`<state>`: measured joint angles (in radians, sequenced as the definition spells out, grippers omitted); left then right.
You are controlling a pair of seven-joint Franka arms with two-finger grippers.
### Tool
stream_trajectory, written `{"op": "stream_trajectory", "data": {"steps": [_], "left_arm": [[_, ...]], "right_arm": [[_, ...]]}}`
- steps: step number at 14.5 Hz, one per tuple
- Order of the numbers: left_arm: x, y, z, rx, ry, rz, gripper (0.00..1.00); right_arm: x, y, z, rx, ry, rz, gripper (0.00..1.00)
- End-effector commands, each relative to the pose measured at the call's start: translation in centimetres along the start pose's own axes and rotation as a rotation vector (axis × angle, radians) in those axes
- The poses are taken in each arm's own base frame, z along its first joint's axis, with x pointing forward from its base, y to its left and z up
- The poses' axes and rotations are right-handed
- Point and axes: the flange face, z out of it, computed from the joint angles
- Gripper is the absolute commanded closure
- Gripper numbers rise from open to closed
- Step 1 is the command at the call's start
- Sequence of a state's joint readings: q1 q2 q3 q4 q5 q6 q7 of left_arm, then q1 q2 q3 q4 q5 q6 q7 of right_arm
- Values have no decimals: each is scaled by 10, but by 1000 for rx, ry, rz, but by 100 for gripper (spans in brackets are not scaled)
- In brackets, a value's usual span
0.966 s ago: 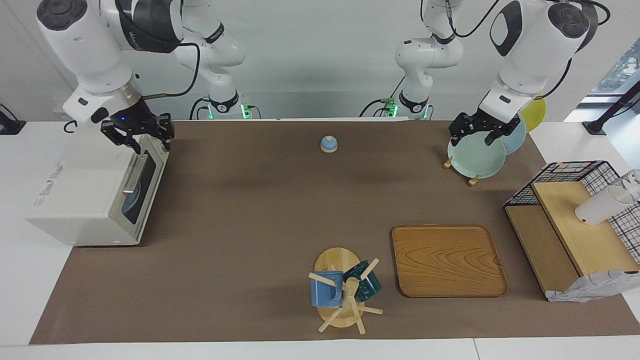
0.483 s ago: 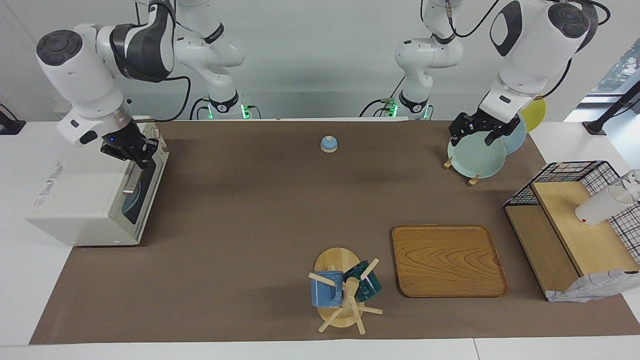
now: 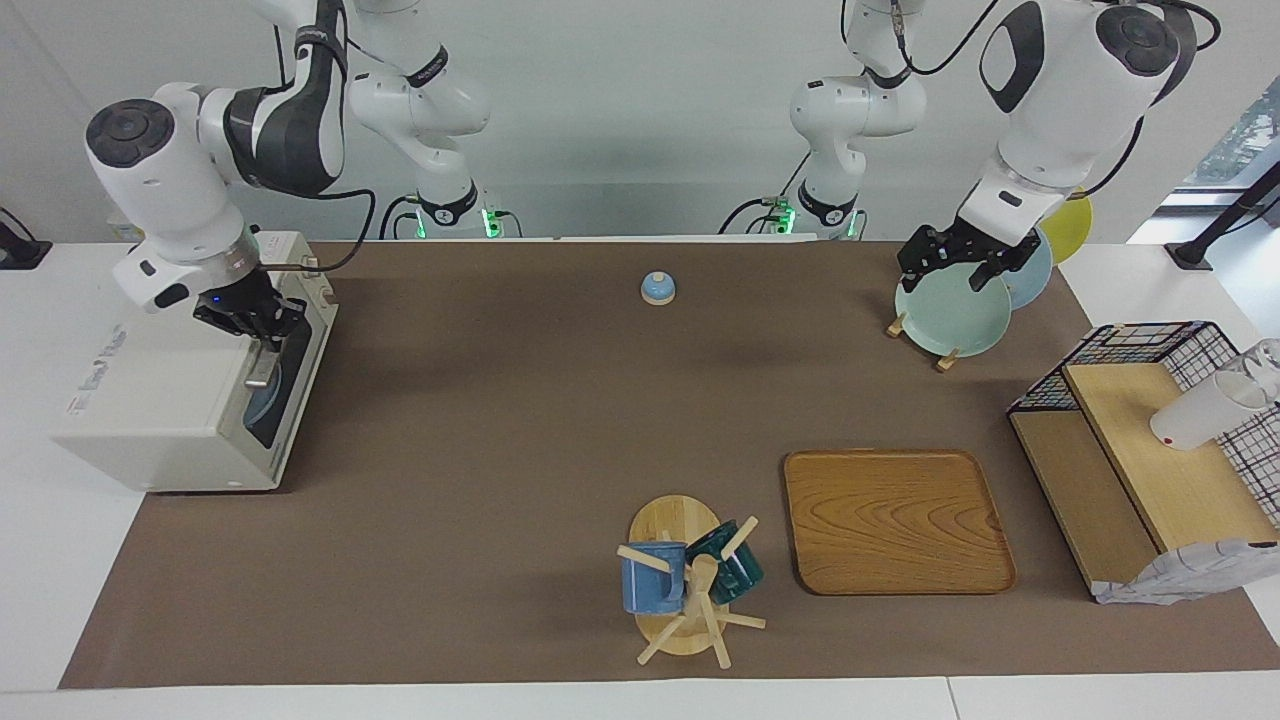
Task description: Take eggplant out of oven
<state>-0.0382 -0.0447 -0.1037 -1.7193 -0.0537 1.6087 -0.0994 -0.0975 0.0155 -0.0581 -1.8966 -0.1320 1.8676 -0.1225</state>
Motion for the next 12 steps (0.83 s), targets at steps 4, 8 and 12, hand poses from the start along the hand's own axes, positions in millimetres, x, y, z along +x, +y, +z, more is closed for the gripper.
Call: {"op": "stream_trajectory", "data": {"steps": [4,8,12], "left_arm": [[-4,-2,-5,18,2,1,0],[-3,-3,-5,18,2,0,0],[-4,-2,-5,18,2,1,0]], "right_arm": [[-12,2,13,-8,-2,13,100],[-15,-14,34,17,-13,3,100],[-13,-49,63,48,17,-36,100]]}}
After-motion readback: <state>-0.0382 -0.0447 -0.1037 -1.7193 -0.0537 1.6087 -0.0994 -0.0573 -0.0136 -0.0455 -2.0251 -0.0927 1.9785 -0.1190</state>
